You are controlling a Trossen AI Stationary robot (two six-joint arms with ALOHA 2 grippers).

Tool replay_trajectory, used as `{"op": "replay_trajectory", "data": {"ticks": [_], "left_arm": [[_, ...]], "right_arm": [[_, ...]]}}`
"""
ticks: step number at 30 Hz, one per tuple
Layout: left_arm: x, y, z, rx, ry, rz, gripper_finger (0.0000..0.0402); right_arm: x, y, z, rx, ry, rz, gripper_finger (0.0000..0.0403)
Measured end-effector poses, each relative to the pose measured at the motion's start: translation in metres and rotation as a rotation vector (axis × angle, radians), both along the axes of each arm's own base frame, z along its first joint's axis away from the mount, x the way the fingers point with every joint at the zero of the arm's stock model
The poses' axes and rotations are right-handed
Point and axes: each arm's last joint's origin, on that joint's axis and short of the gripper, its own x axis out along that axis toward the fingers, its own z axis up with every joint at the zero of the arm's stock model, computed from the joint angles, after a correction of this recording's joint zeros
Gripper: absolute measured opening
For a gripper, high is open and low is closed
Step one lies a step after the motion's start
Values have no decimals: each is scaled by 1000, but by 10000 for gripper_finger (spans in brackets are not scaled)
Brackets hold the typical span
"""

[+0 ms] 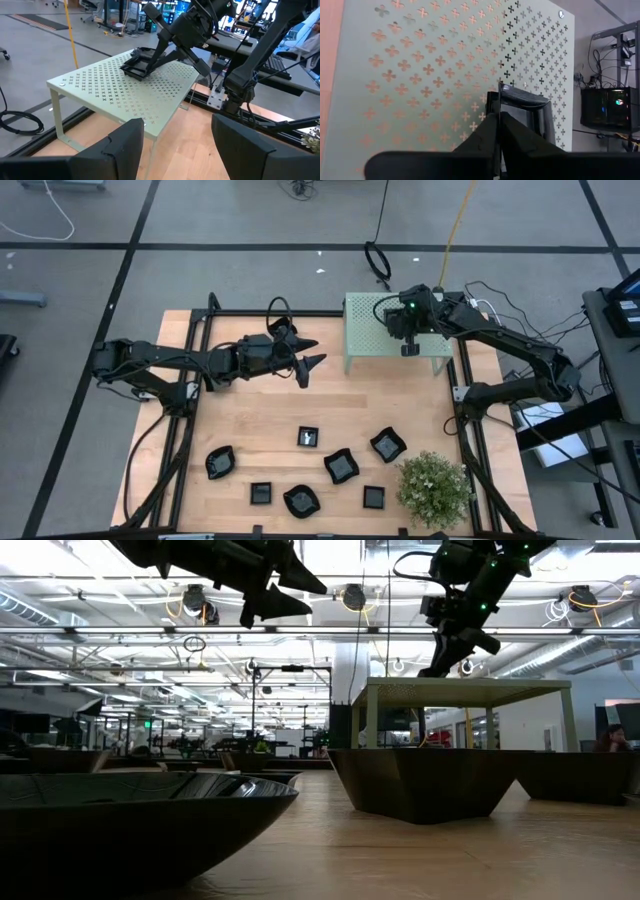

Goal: Pick & Place Mini shaped plates
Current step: Stack the black square plate on top of the square plate on the shelf, then stack the black leaf-shaped plate on top of the leaf-shaped plate on the shelf

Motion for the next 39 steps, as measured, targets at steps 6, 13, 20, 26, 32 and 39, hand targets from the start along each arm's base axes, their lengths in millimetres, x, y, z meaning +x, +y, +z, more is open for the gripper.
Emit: {"op": "replay_trajectory", "data": {"ticks": [6,13,20,26,32,39], "left_arm": [[0,0,0,-1,-1,0,237],[0,0,0,-7,-3,1,237],[-2,-4,-13,-190,81,-46,237],[-20,-31,-50,-609,489,-190,237],[-60,-72,-75,-940,1002,-156,237],[-88,-125,-78,-1057,1260,-38,237]], "right_arm": [[0,0,0,0,0,0,54],[-1,4,4,-45,15,-25,88],[-2,26,24,-90,-116,-11,87],[-4,44,44,-65,-323,-45,80],[-6,53,52,-21,-420,-75,79],[-4,52,51,-6,-426,-87,78]]}}
